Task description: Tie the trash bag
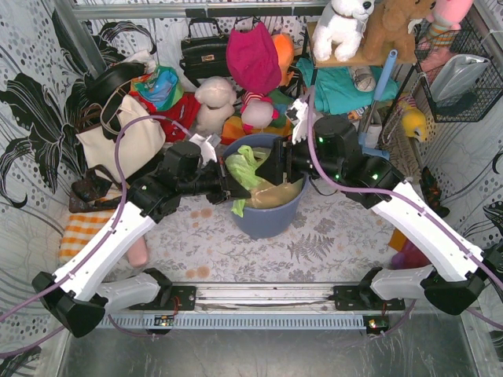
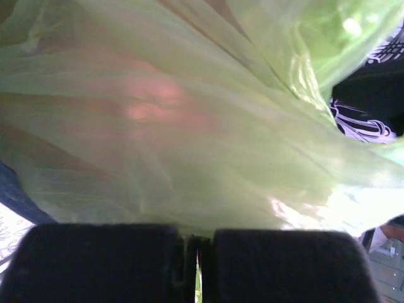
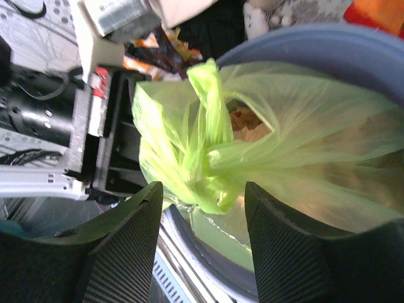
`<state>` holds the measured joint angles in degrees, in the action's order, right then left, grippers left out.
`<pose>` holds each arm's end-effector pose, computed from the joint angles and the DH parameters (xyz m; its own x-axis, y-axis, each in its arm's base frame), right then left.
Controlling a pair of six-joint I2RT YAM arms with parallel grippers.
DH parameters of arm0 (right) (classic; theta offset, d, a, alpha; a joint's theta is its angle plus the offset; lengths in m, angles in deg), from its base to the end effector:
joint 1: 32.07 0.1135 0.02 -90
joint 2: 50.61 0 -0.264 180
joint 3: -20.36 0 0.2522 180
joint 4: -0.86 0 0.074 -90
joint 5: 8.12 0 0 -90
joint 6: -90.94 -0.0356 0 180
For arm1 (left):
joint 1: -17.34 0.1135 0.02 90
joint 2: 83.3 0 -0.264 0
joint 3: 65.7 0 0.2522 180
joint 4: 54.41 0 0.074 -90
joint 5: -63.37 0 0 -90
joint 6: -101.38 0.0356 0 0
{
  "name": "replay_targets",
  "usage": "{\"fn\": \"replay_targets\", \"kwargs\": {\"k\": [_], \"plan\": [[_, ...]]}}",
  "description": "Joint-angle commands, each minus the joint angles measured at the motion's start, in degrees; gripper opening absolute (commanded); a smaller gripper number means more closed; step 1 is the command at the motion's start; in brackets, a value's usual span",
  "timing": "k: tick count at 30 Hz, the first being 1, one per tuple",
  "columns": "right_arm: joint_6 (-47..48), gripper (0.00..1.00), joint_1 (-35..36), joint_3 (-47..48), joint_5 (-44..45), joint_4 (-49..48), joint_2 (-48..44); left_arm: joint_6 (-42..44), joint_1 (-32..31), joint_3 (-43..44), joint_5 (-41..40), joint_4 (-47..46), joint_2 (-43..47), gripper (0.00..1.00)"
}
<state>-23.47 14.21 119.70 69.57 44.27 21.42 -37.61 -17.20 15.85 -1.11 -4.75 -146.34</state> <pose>0.1792 0.1983 0.4502 -0.5248 0.0354 -0.8505 -0.6927 0.5629 0.4509 0.1810 -0.1432 0.3740 -0.8949 -0.2107 -0.3934 0.2135 0.5719 -0.7920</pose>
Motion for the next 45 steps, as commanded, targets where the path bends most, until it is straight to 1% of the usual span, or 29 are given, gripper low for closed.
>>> {"fn": "replay_targets", "kwargs": {"k": [1,4,6,8,10,13,17,21,23,26,32,35,39,45], "plan": [[-0.86,0.57,-0.38,4.70,5.28,-2.47,-0.10,2.57,-0.44,0.96,-3.13,0.98,-0.55,0.01],[-1.15,0.57,-1.02,7.01,7.16,-2.90,2.72,2.58,-0.49,1.30,-2.92,0.92,-0.50,0.00],[-1.41,0.55,-2.56,7.66,6.81,-3.80,4.36,2.59,-0.48,1.54,-3.03,1.07,-0.56,0.00],[-1.44,0.52,-4.09,8.27,4.56,-5.05,6.28,2.59,-0.52,1.64,-2.82,1.06,-0.58,0.00],[-0.61,0.50,-4.44,8.98,2.07,-5.87,8.43,2.63,-0.52,1.68,-2.84,1.10,-0.54,0.00],[-0.27,0.50,-4.48,10.66,-1.76,-7.62,10.59,2.64,-0.52,1.90,-2.74,1.09,-0.44,0.00],[-0.08,0.51,-4.45,11.27,-3.71,-8.78,11.86,2.59,-0.52,1.91,-2.47,1.01,-0.57,0.00],[0.24,0.51,-4.45,12.29,-4.57,-7.74,12.73,2.76,-0.52,2.12,-2.27,1.10,-0.71,0.00],[0.53,0.54,-4.45,12.18,-4.24,-7.77,12.10,2.87,-0.52,2.09,-2.21,1.06,-0.72,0.00],[0.97,0.55,-4.45,12.86,-2.94,-6.45,11.21,2.85,-0.52,2.08,-2.12,1.10,-0.78,0.00],[3.30,0.43,-4.21,14.14,-2.73,-1.84,10.53,2.97,-0.52,2.09,-1.97,1.10,-0.98,0.00],[4.09,0.42,-3.90,14.66,-4.42,-0.82,11.42,2.97,-0.52,2.00,-1.99,1.09,-0.89,0.00],[4.52,0.44,-3.25,15.76,-5.17,-0.17,13.11,2.96,-0.52,2.01,-2.17,1.23,-0.87,0.00],[4.56,0.44,-3.13,16.80,-5.93,-0.10,15.46,2.85,-0.52,1.91,-2.30,1.30,-0.52,0.00]]}}
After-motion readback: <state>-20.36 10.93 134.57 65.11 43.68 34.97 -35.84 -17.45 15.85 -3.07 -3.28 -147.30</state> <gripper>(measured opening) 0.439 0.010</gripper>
